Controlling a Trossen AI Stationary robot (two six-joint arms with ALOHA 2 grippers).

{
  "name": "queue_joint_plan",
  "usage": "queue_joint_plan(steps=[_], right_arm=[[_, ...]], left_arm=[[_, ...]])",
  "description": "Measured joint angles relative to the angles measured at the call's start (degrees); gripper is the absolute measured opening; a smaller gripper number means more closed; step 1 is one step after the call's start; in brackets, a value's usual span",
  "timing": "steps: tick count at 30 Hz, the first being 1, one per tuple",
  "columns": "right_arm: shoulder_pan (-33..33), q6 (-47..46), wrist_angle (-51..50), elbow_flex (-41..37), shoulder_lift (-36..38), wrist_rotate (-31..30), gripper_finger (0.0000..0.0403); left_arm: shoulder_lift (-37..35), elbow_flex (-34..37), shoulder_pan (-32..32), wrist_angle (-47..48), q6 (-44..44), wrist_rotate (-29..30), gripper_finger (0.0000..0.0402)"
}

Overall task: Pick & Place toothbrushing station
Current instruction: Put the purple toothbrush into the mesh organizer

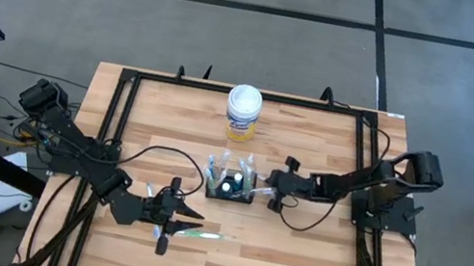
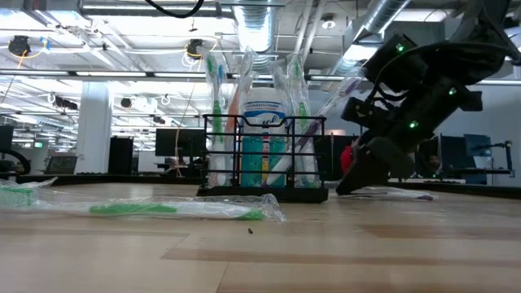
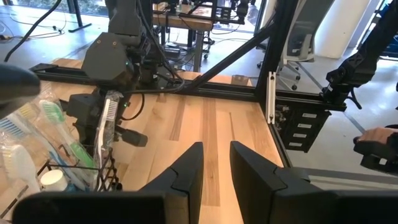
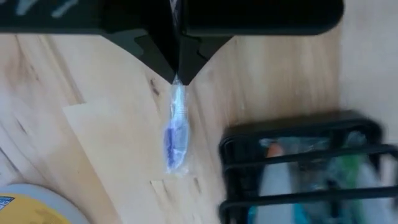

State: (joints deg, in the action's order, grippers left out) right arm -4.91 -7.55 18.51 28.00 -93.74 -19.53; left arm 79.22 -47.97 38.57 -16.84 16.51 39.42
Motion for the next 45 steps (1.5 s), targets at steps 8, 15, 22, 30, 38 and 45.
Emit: queue_joint_plan(steps=[8,15,22,30,38,45], right_arm=[[-0.76,-0.59,-1.44,-0.34,5.81,-1.09,0.0001],[-0.43,0.14,-2.05,-0.32,9.5,-2.84,0.0001],[-0.6,1.18,-1.13,-1.14,14.46,-3.01,0.0],[-1.06,1.33,4.82,-6.18,22.19,-3.5,0.0],[-1.39,2.26,18.79,-11.0,25.67,-3.18,0.0],[-3.92,6.03,27.75,-11.0,25.55,-2.85,0.0]], left_arm=[[0.0,0.0,0.0,0.02,0.02,-0.14,0.0074],[0.0,0.0,0.02,0.02,0.22,-0.15,0.0074],[0.0,0.0,0.04,0.05,0.26,-0.13,0.0074],[0.0,0.0,0.04,0.07,0.26,-0.06,0.0074],[0.0,0.0,0.04,0.07,0.24,0.07,0.0074],[0.0,-0.02,0.04,0.05,0.24,0.07,0.0074]])
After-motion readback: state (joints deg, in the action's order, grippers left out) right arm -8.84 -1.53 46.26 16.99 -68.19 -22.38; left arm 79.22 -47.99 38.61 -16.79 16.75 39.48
